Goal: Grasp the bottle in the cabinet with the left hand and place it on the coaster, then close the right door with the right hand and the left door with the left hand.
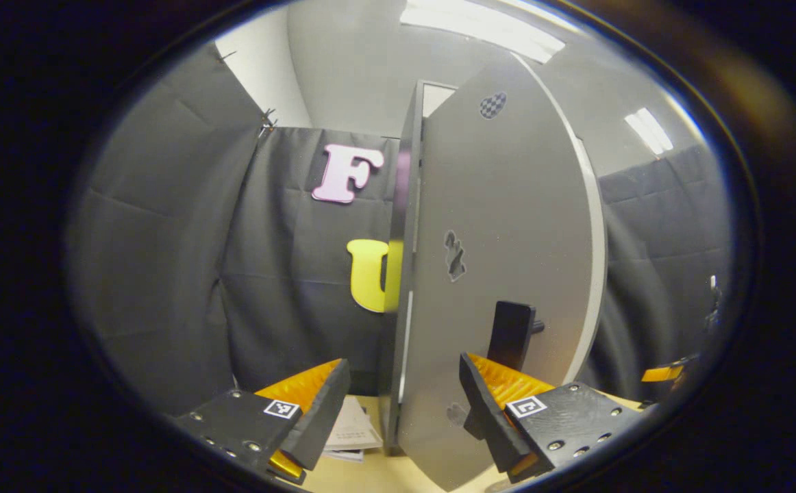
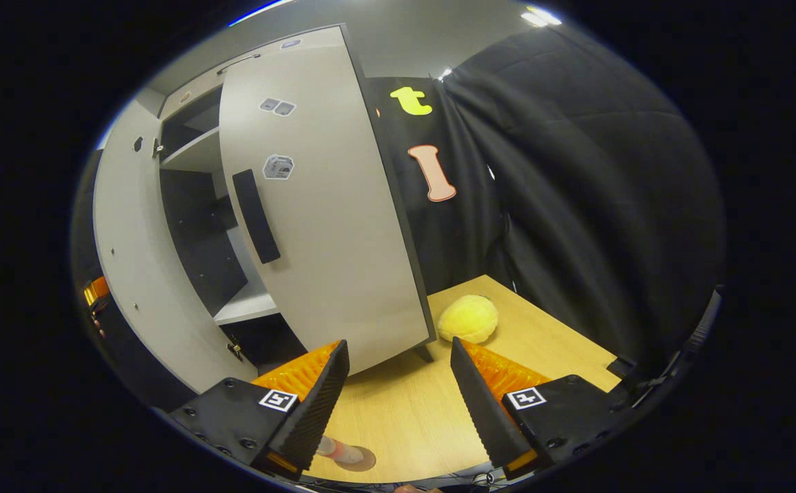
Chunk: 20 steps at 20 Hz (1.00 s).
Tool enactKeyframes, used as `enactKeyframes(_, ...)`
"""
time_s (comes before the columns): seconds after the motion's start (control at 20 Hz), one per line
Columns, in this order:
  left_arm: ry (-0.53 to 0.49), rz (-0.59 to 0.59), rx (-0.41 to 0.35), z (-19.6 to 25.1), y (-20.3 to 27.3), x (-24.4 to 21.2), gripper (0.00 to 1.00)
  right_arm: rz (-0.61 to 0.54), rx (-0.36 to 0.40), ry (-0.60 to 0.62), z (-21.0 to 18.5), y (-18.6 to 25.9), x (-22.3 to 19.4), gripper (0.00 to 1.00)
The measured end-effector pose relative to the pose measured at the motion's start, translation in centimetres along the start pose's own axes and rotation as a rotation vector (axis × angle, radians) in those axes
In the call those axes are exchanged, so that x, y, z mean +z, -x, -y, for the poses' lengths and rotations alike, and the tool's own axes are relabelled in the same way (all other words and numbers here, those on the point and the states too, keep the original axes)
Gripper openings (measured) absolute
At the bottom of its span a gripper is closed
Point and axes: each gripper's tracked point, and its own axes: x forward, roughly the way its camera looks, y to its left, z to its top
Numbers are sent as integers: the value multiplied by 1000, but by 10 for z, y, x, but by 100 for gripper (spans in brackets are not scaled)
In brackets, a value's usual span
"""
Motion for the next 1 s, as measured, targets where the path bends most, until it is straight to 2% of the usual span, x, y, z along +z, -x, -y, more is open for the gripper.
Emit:
enactKeyframes(0.05,-4,2,-1,5,-3,0,99,3,3,-2,2,1,0,95)
enactKeyframes(0.15,-49,8,26,10,-4,3,88,12,-9,-3,8,6,1,95)
enactKeyframes(0.3,-109,14,59,19,-6,5,91,18,-42,-14,23,11,1,95)
enactKeyframes(0.4,-115,17,45,31,-13,2,99,15,-69,-28,33,15,-3,95)
enactKeyframes(0.7,-48,13,-63,88,-52,-13,99,24,-125,-58,51,31,-7,95)
enactKeyframes(0.8,-7,16,-81,98,-60,-17,99,44,-151,-43,59,37,-4,91)
enactKeyframes(0.85,8,21,-94,102,-63,-18,99,52,-170,-28,65,40,-3,95)
enactKeyframes(1.0,3,52,-106,103,-57,-8,99,61,-210,-4,78,47,-7,95)
